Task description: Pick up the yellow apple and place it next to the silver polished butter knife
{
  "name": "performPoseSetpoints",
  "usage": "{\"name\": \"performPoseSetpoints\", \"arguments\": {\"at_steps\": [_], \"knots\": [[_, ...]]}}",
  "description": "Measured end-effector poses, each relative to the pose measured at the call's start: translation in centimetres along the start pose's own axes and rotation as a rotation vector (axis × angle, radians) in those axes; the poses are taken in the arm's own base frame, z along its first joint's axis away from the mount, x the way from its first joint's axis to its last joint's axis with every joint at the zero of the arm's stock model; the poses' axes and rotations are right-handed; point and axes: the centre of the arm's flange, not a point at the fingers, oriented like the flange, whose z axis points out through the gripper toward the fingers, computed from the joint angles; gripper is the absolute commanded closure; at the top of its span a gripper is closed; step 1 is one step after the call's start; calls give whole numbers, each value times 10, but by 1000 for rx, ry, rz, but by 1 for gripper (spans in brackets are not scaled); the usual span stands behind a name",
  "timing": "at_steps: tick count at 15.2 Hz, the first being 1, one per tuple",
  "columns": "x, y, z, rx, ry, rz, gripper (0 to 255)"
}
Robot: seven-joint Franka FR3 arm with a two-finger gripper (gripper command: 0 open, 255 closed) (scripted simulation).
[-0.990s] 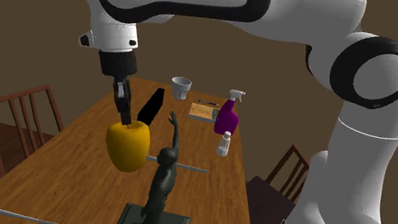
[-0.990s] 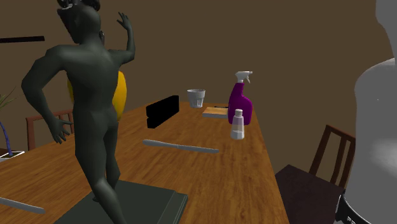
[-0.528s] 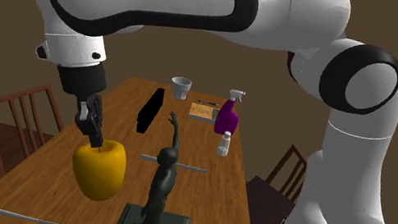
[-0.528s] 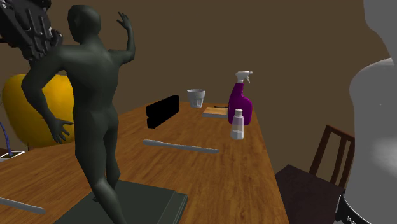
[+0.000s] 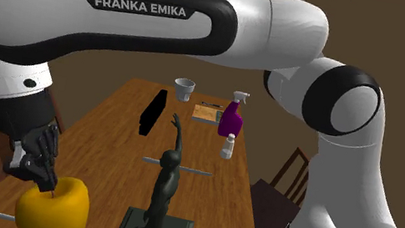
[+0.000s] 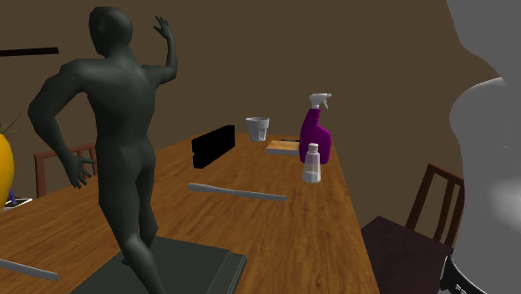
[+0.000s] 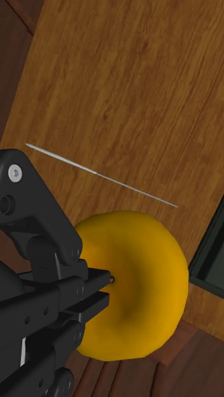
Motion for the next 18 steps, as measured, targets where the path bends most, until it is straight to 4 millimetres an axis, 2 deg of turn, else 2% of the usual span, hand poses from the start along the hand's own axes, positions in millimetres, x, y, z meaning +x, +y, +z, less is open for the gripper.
{"name": "performPoseSetpoints", "arguments": {"at_steps": [6, 18], "knots": [[53, -54, 20, 1, 0, -1, 255], [66, -48, 80, 0, 0, 1, 255]]}}
